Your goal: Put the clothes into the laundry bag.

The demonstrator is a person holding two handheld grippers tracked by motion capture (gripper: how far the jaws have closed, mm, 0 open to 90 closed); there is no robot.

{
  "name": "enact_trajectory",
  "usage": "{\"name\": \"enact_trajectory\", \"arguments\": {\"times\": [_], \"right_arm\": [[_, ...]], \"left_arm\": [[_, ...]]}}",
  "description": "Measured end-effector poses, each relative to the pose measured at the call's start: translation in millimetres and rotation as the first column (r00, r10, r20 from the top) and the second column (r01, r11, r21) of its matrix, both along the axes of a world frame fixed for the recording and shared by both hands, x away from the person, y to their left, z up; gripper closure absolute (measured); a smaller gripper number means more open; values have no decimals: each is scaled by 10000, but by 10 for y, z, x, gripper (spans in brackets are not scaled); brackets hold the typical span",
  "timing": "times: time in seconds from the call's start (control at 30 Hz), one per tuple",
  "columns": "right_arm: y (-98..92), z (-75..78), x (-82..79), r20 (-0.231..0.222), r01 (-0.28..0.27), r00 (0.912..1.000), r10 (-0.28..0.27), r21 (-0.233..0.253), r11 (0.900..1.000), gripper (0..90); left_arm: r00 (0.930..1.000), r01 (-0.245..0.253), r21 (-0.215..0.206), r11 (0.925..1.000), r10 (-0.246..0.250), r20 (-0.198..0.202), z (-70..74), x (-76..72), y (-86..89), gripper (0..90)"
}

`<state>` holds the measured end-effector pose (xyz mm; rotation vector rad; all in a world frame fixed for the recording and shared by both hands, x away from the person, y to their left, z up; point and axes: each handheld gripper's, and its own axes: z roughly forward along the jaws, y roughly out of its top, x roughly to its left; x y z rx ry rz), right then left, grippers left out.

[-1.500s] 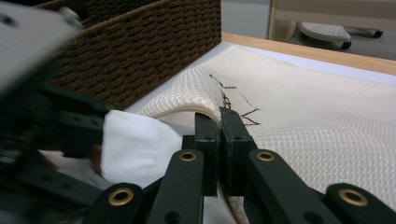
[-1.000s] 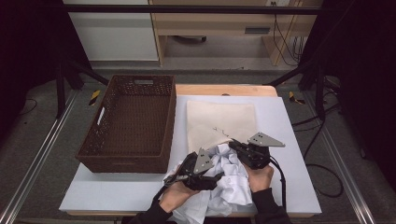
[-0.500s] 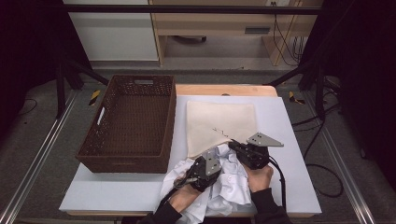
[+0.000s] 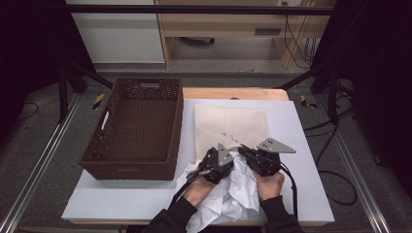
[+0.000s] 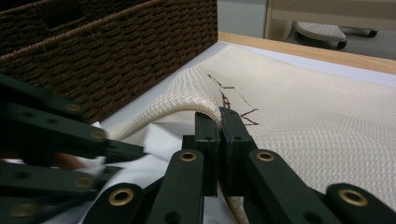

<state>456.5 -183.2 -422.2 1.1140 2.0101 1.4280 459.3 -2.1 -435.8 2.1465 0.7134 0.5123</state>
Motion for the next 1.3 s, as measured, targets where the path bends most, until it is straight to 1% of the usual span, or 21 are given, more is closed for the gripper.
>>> {"name": "enact_trajectory", "arguments": {"times": [0.1, 0.17, 0.27, 0.37, 0.43, 0.5, 0.6, 0.63, 0.67, 0.73, 0.8, 0.87, 0.93, 0.97, 1.0, 1.07, 1.1, 1.17, 1.23, 1.27, 1.3], "right_arm": [[-1, 15, -13, 43, -46, 10000, 46, 101, 9999, 872], [2, 21, -19, 82, -124, 9999, 124, 53, 9999, 872], [3, 16, -15, -15, -103, 9999, 103, 46, 9999, 871], [-8, 7, -9, -51, -113, 9999, 113, 16, 9999, 871], [-11, 7, -12, -52, -121, 9999, 120, -14, 9999, 871], [-8, 7, -12, -55, -114, 9999, 114, -9, 9999, 871], [-11, 8, -17, -49, -92, 9999, 92, -41, 9999, 871], [-18, 9, -19, -16, -86, 10000, 86, -48, 10000, 871], [-26, 10, -19, -38, -88, 10000, 88, -13, 10000, 871], [-36, 7, -17, -60, -77, 10000, 77, 22, 10000, 871], [-37, 6, -20, -51, -77, 10000, 77, -8, 10000, 871], [-38, 8, -21, -46, -72, 10000, 72, -15, 10000, 871], [-40, 6, -19, -62, -69, 10000, 69, -5, 10000, 871], [-38, 5, -18, -64, -64, 10000, 64, -22, 10000, 871], [-36, 5, -20, -49, -56, 10000, 56, -31, 10000, 871], [-31, 5, -22, -26, -61, 10000, 61, -58, 10000, 870], [-30, 5, -22, -24, -75, 10000, 75, -70, 9999, 869], [-28, 2, -21, -45, -69, 10000, 69, -101, 9999, 864], [-29, -2, -15, -65, -40, 10000, 40, -103, 9999, 865], [-28, -4, -13, -79, -39, 10000, 38, -99, 9999, 865], [-26, -5, -14, -80, -40, 10000, 40, -95, 9999, 866]], "left_arm": [[9997, -191, 218, 9996, 194, -156, -99, 104, -8, 782], [9998, -137, 50, 9999, 138, -154, -128, 133, 6, 767], [9999, -119, 5, 9999, 119, -17, -100, 99, 37, 725], [10000, 31, -161, 9999, -32, -79, -26, 53, 87, 625], [9999, 151, -281, 9995, -153, -51, 44, 1, 133, 554], [9993, 342, -381, 9987, -348, -167, 134, -71, 193, 472], [9990, 408, -195, 9990, -404, 203, 231, -207, 286, 400], [9988, 446, -204, 9988, -442, 216, 258, -242, 324, 380], [9984, 541, -343, 9979, -536, 158, 286, -280, 370, 369], [9982, 591, -434, 9973, -585, 136, 312, -331, 421, 346], [9976, 681, -424, 9968, -686, -97, 311, -384, 473, 323], [9972, 719, -228, 9972, -723, -190, 275, -435, 511, 307], [9958, 798, -100, 9968, -801, -444, 213, -469, 531, 302], [9947, 894, -25, 9960, -894, -505, 165, -477, 528, 302], [9937, 995, 227, 9948, -981, -548, 93, -478, 512, 314], [9939, 981, 738, 9924, -939, -586, -18, -457, 481, 370], [9937, 940, 743, 9928, -890, -679, -67, -438, 471, 415], [9945, 769, 415, 9962, -737, -739, -118, -412, 472, 538], [9946, 661, 431, 9969, -624, -831, -122, -389, 468, 705], [9942, 671, 386, 9970, -636, -866, -116, -381, 470, 755], [9923, 699, 259, 9972, -669, -1043, -98, -368, 472, 790]]}}
